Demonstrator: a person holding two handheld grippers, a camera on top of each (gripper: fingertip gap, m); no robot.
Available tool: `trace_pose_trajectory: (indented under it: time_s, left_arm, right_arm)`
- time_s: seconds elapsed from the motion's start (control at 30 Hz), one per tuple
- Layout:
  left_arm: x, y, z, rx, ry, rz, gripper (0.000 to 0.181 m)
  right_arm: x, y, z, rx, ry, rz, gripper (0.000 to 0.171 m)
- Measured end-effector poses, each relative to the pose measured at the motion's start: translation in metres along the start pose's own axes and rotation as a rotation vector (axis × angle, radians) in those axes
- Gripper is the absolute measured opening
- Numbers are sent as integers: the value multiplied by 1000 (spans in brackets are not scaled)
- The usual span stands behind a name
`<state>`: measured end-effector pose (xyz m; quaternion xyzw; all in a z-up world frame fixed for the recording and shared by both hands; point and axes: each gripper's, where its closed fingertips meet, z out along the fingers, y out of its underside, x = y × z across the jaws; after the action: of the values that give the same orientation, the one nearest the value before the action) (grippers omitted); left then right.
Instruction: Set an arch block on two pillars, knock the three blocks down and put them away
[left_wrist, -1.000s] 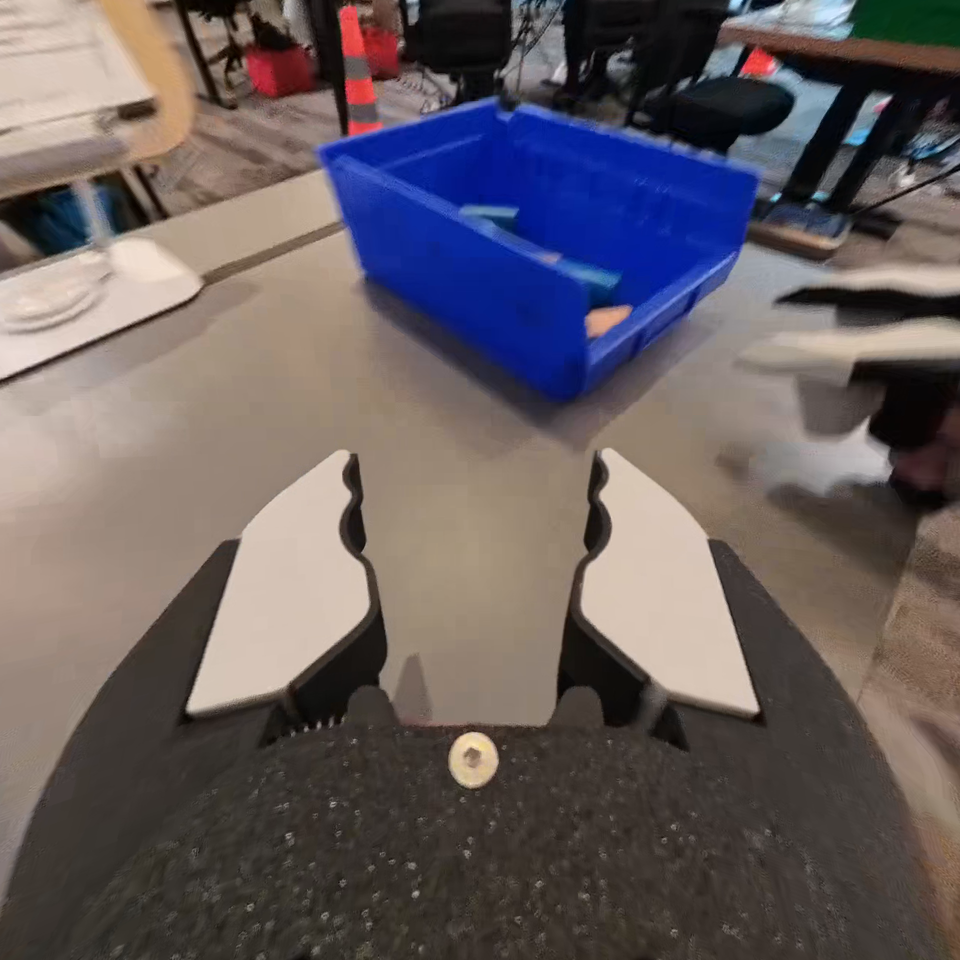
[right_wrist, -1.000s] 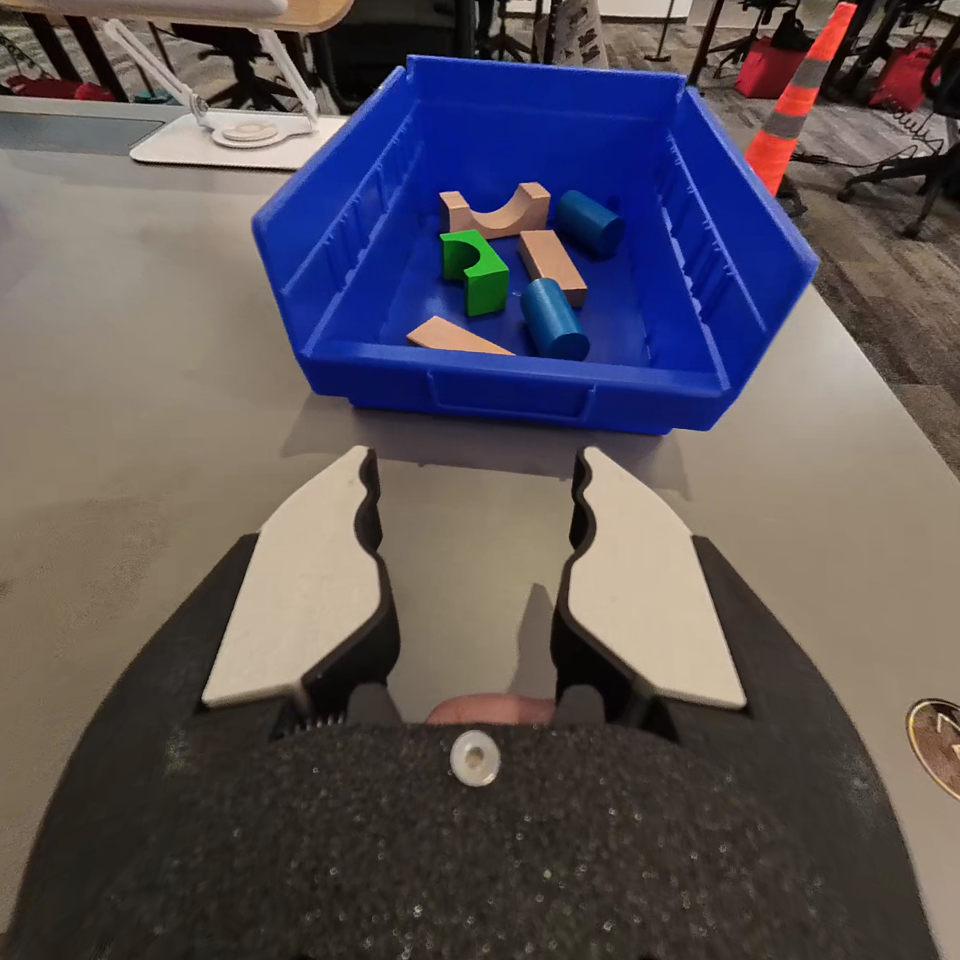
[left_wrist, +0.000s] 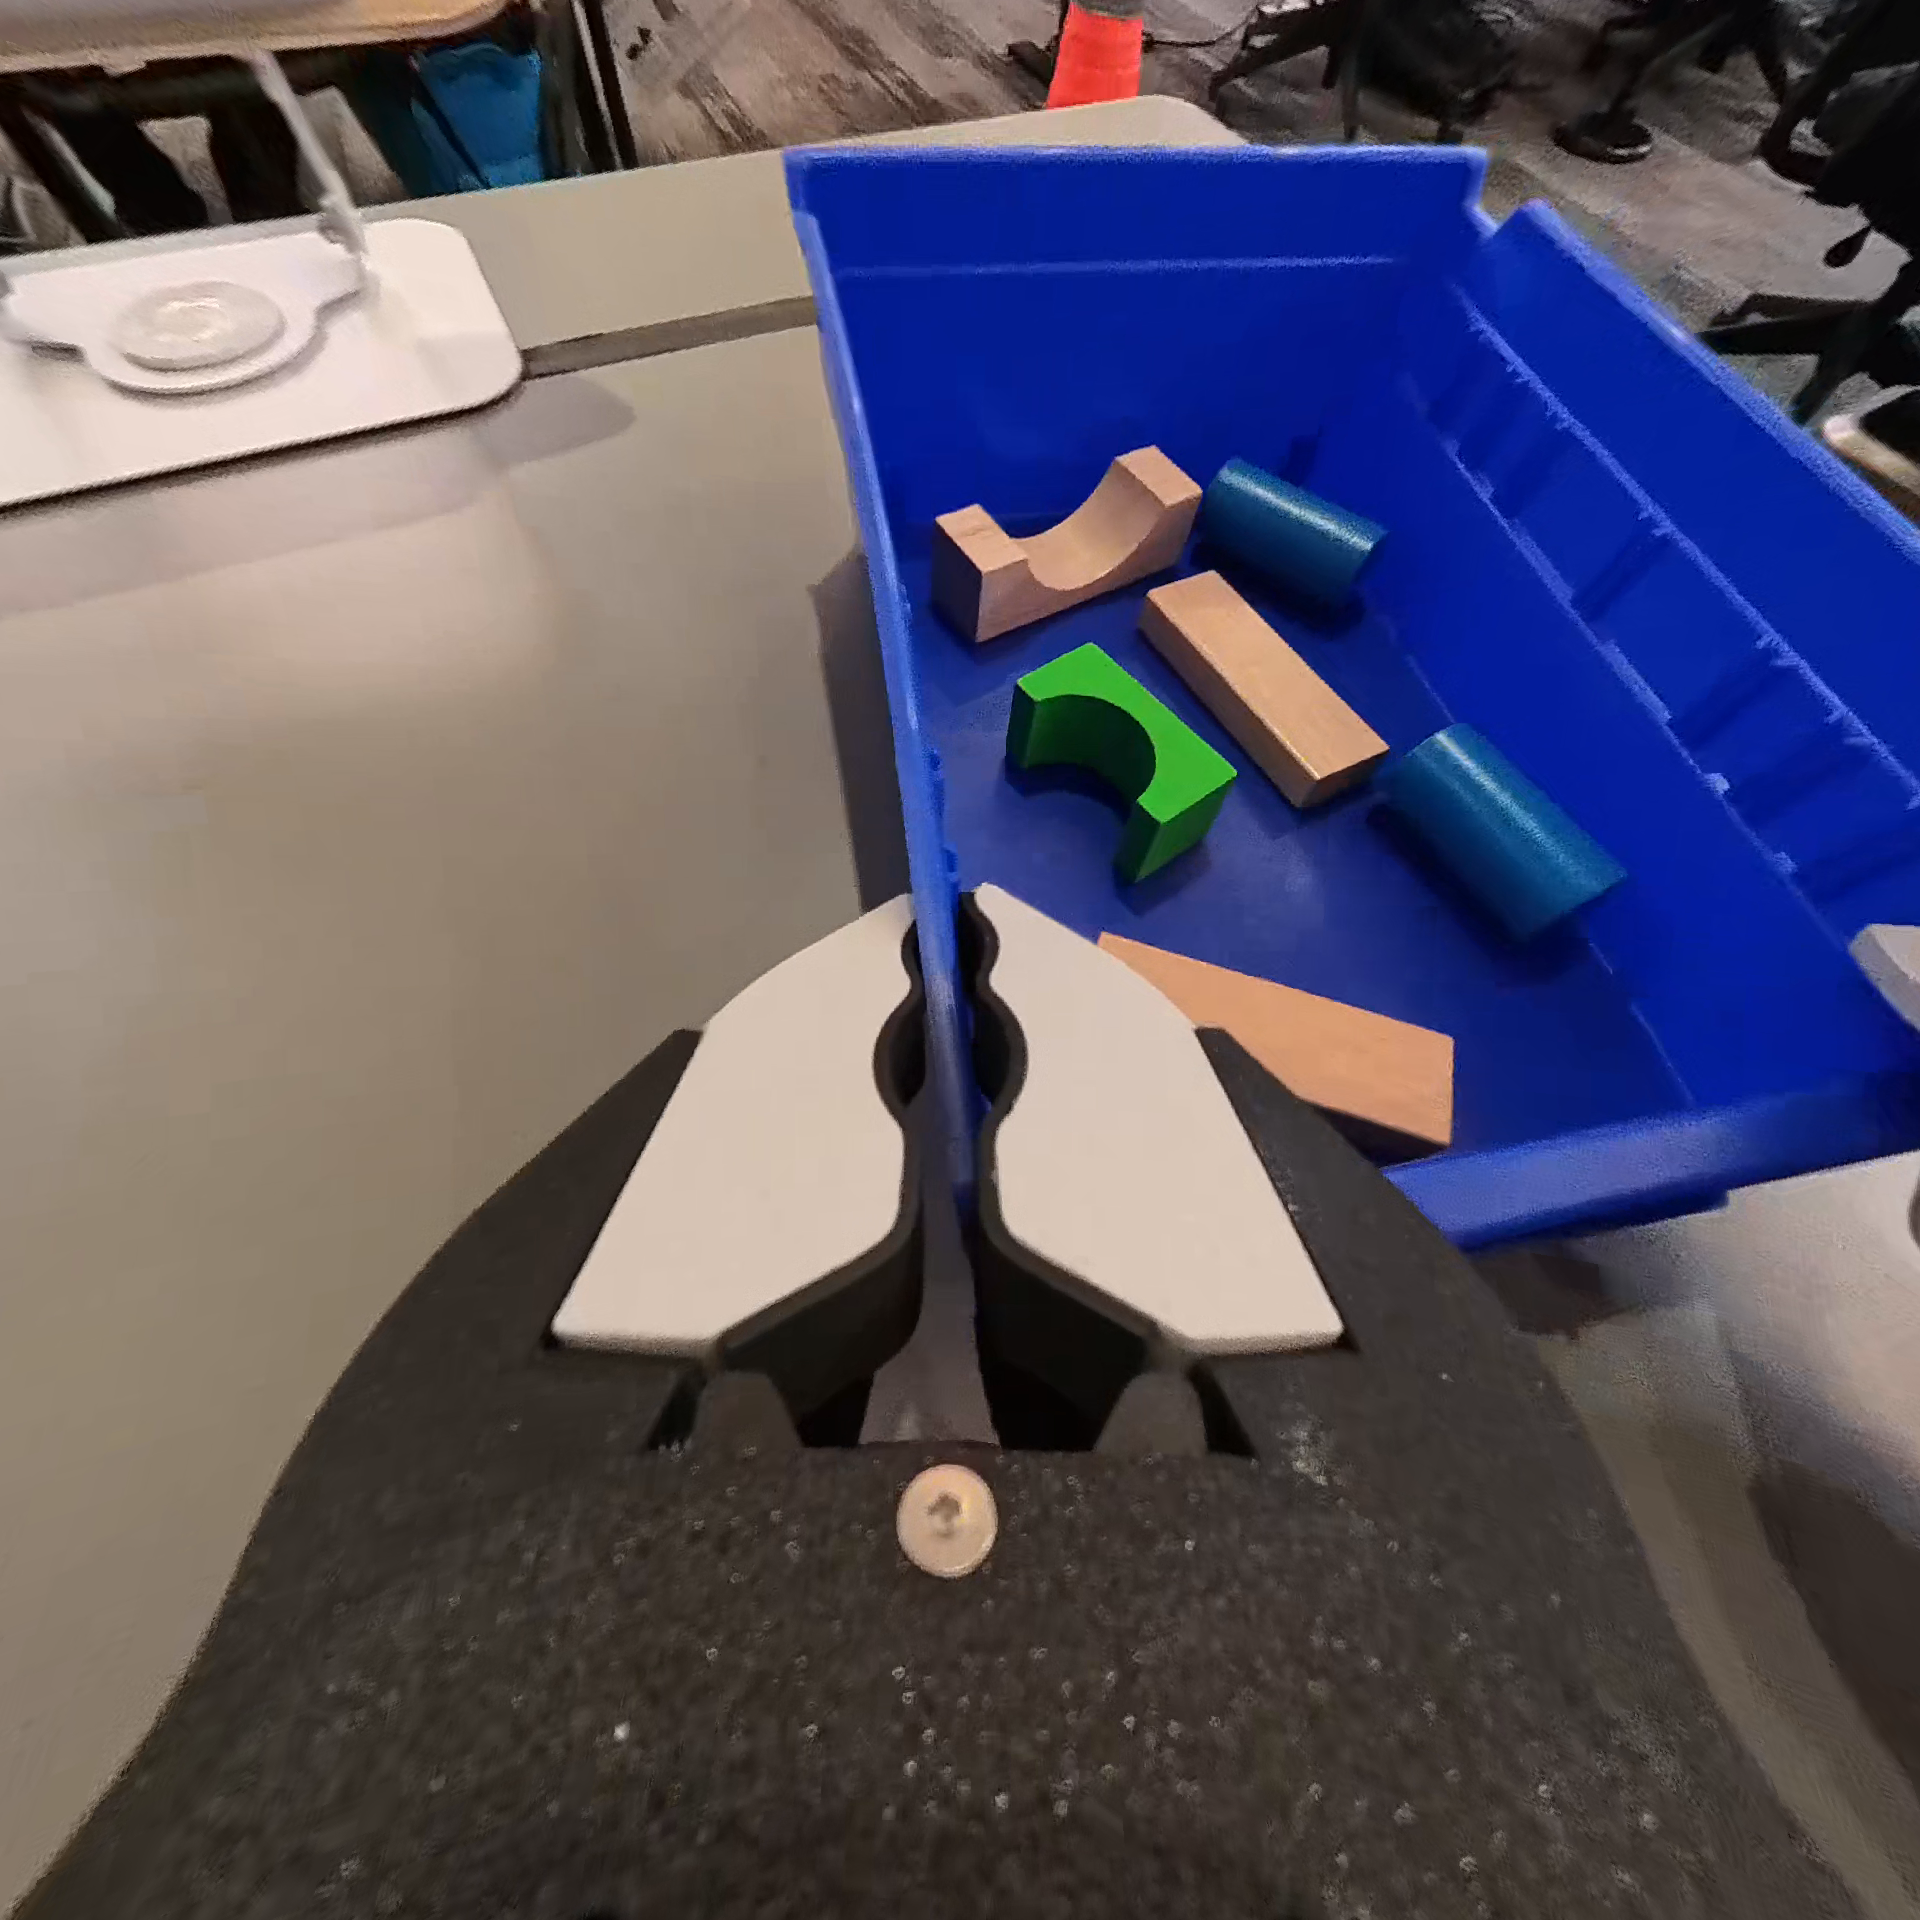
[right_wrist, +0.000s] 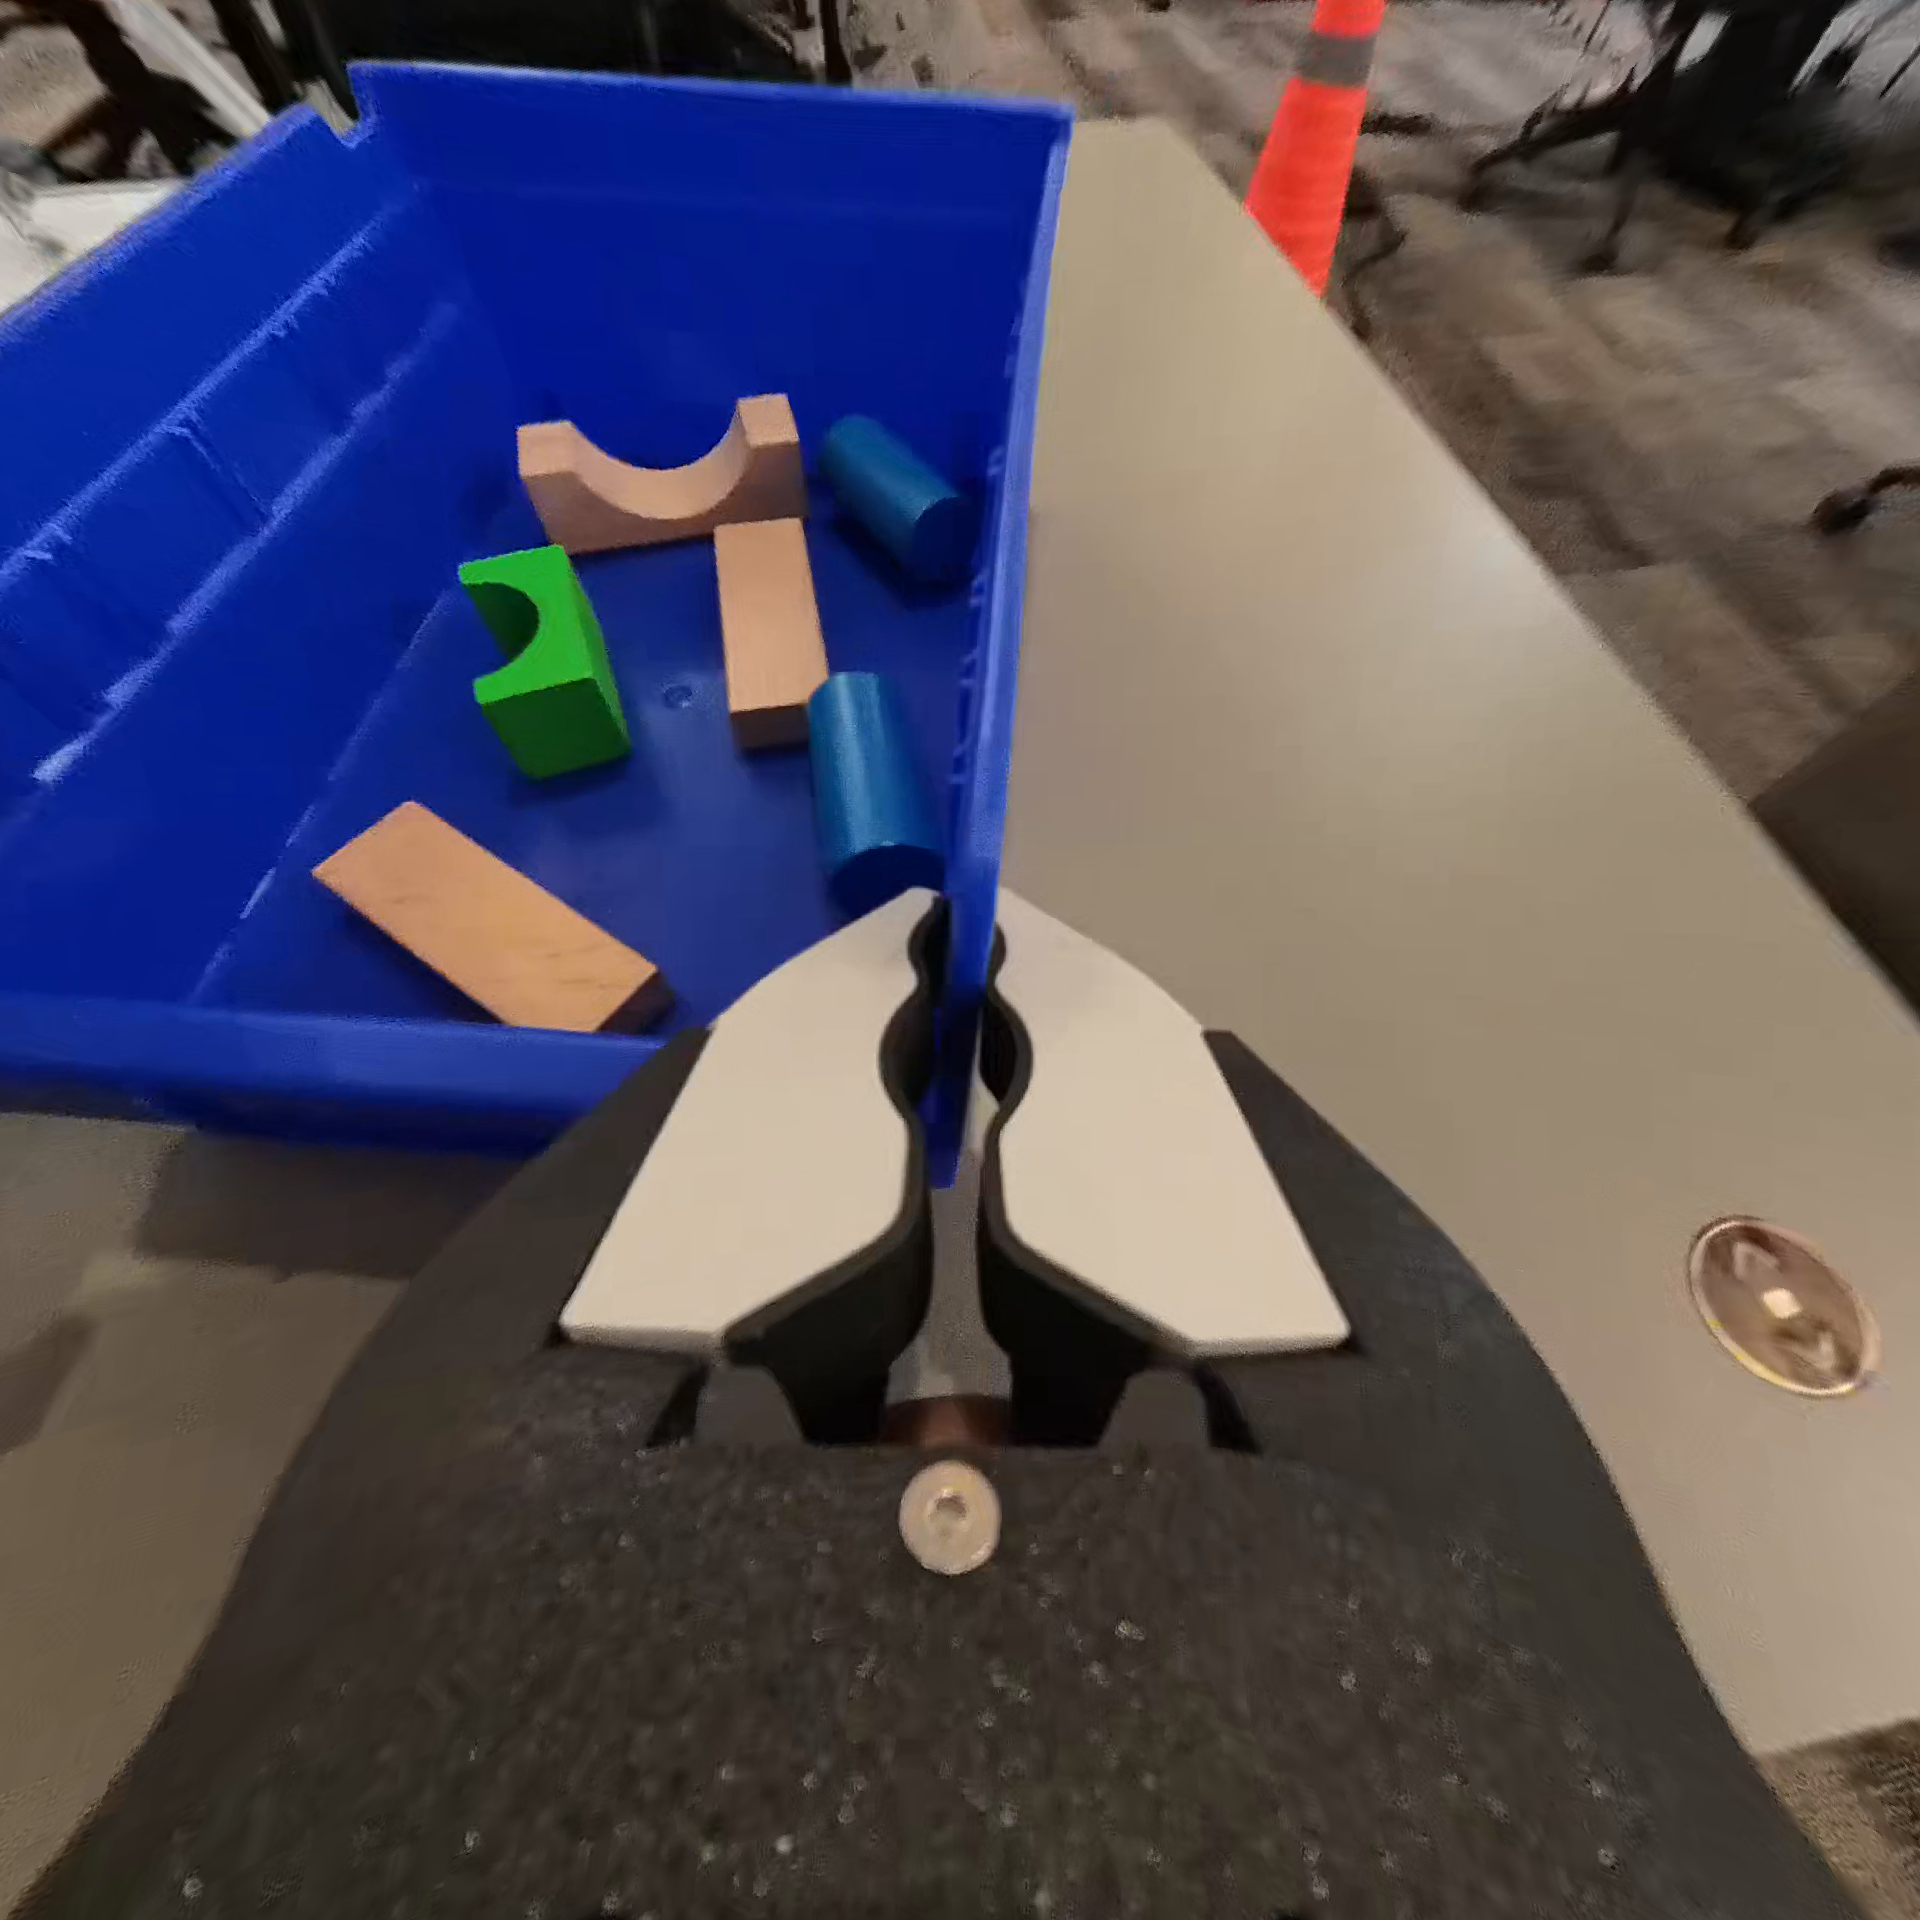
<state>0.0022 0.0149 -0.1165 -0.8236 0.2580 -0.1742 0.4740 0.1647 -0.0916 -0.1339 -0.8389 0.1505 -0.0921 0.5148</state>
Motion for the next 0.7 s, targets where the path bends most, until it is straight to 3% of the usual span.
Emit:
trace_pose_trajectory:
  time_s: [0.23,0.47,0.6,0.7]
  left_arm:
    - [-96,-4,-56,84,-118,-60,2]
    - [-211,12,-95,65,-308,-78,2]
    - [-238,38,-88,44,-305,-127,3]
    - [-232,39,-84,81,-227,-122,12]
  right_arm:
    - [-100,-40,-11,142,-121,-84,2]
    - [-225,-36,17,108,-307,-86,2]
    - [-252,-25,30,79,-302,-136,2]
    - [-253,-16,36,37,-340,-84,3]
